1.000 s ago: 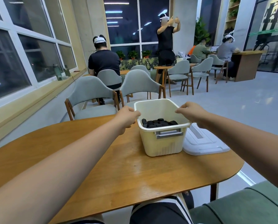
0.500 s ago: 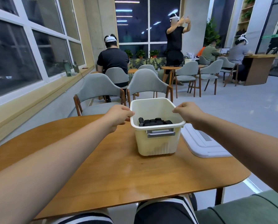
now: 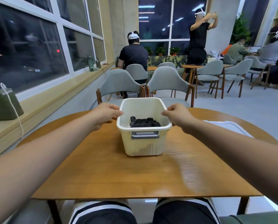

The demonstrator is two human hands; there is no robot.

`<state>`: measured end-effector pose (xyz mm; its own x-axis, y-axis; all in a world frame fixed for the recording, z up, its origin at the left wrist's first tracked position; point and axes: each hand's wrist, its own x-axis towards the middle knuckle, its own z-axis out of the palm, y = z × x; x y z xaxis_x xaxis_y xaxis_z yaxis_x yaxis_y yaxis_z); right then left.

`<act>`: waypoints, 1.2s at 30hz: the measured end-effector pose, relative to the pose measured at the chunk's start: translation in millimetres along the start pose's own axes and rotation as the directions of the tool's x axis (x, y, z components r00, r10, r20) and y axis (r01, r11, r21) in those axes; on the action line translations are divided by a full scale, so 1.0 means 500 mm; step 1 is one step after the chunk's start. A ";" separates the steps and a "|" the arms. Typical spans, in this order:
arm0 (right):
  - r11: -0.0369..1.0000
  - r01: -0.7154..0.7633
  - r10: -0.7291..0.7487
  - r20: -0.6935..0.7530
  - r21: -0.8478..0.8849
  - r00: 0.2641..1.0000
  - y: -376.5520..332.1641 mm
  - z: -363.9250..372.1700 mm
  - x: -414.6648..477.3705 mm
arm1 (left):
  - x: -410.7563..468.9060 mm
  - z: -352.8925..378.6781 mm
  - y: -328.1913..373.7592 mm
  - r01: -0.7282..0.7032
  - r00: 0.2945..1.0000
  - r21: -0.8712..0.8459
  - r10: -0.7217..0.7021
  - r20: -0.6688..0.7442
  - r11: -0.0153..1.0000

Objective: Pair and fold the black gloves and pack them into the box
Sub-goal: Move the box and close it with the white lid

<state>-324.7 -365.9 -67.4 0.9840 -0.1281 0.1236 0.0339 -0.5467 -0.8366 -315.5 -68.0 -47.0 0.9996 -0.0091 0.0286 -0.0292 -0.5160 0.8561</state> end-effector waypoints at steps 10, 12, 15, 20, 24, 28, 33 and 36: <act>0.999 -0.006 0.004 0.049 0.054 0.999 0.006 0.015 -0.002 | 0.005 0.003 -0.022 0.019 1.000 -0.022 -0.019 -0.019 1.000; 0.999 -0.006 0.001 0.096 0.051 0.995 0.010 0.002 -0.004 | 0.003 0.007 -0.012 -0.005 0.999 0.030 0.007 -0.038 1.000; 0.998 -0.011 0.002 0.144 0.064 0.990 0.020 -0.030 -0.002 | 0.000 0.015 0.020 -0.095 0.991 0.127 0.106 -0.085 0.987; 0.999 -0.034 0.032 0.121 0.017 0.992 0.055 -0.108 -0.003 | -0.029 0.084 0.111 -0.275 0.959 0.093 0.280 -0.045 0.957; 0.996 -0.093 0.094 0.087 -0.017 0.992 0.108 -0.189 -0.005 | -0.053 0.180 0.178 -0.339 0.939 0.101 0.329 0.098 0.935; 0.990 -0.127 0.130 0.043 -0.063 0.991 0.177 -0.269 -0.029 | -0.073 0.283 0.241 -0.376 0.900 0.042 0.355 0.253 0.925; 0.962 -0.187 0.177 -0.065 -0.200 0.982 0.272 -0.361 -0.068 | -0.081 0.410 0.274 -0.305 0.868 -0.022 0.287 0.404 0.952; 0.949 -0.176 0.147 -0.126 -0.262 0.981 0.336 -0.407 -0.074 | -0.078 0.477 0.265 -0.221 0.862 -0.052 0.220 0.457 0.974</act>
<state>-391.0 -621.3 -104.2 0.9485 -0.3101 0.0654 -0.1866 -0.7134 -0.6755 -356.7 -340.2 -57.7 0.8585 -0.5123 -0.0230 -0.2495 -0.4564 0.8541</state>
